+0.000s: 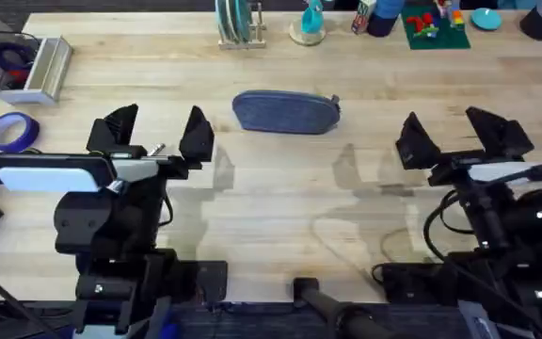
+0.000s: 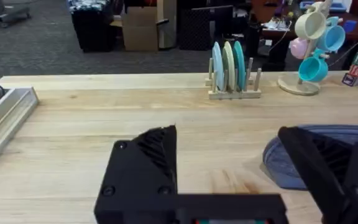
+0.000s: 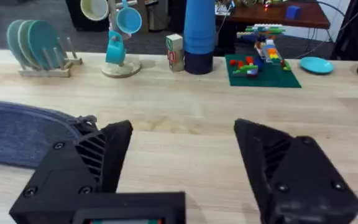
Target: Unzip the bag, pick up the pens from the table one at a time and place them inside, then zip the bag closed.
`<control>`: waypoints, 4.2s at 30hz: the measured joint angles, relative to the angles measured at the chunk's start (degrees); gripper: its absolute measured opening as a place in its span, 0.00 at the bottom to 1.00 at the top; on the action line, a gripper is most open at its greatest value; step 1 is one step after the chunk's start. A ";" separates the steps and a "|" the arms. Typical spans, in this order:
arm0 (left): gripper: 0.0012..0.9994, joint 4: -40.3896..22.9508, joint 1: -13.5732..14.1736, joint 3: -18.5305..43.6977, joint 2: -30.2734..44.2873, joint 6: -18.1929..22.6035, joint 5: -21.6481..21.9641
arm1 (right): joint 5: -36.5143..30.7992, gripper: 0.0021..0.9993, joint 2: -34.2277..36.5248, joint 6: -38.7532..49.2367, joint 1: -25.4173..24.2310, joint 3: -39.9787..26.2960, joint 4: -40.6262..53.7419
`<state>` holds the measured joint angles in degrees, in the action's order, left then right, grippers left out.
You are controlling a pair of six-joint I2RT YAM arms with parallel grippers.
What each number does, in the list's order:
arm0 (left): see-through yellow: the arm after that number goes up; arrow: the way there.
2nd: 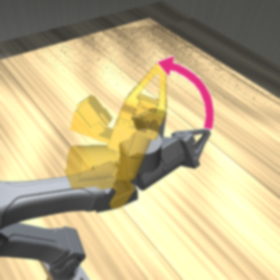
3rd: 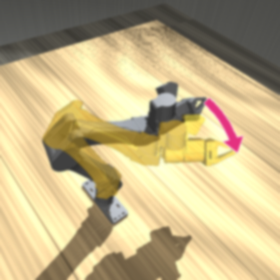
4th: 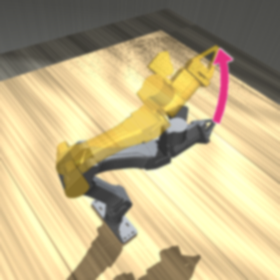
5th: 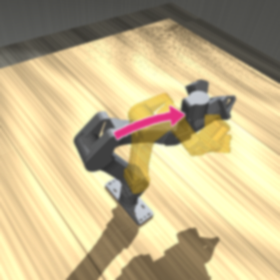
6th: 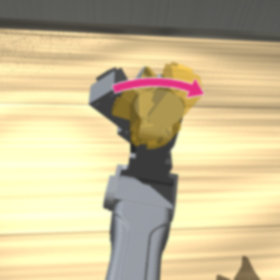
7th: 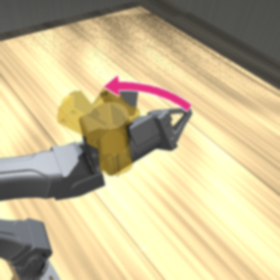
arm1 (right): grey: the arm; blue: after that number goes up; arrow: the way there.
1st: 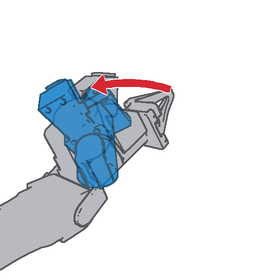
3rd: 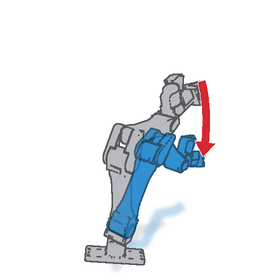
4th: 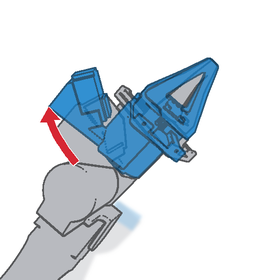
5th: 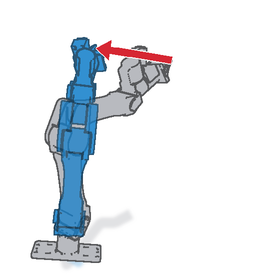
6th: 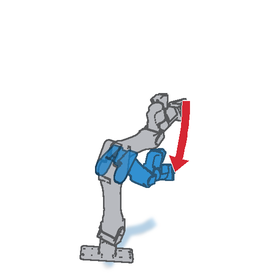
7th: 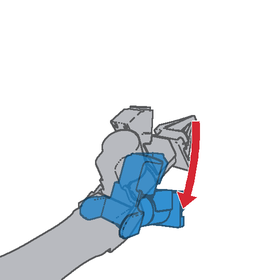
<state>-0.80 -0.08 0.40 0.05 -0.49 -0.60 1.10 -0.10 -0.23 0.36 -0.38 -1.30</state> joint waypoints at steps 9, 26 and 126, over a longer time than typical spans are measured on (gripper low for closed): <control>0.99 -0.71 0.00 1.10 0.00 -2.36 -0.02 | 2.46 1.00 0.09 -0.19 0.04 -2.68 0.52; 0.99 -20.26 0.00 20.61 5.84 -3.04 0.50 | 3.00 1.00 3.55 -0.20 0.11 -22.85 22.76; 0.99 -46.92 -2.81 67.36 63.25 22.18 -11.69 | 3.22 1.00 65.64 -1.49 0.11 -75.21 61.57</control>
<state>-47.72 -2.88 67.76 63.31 21.69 -12.29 4.32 65.54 -1.72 0.47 -75.59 60.27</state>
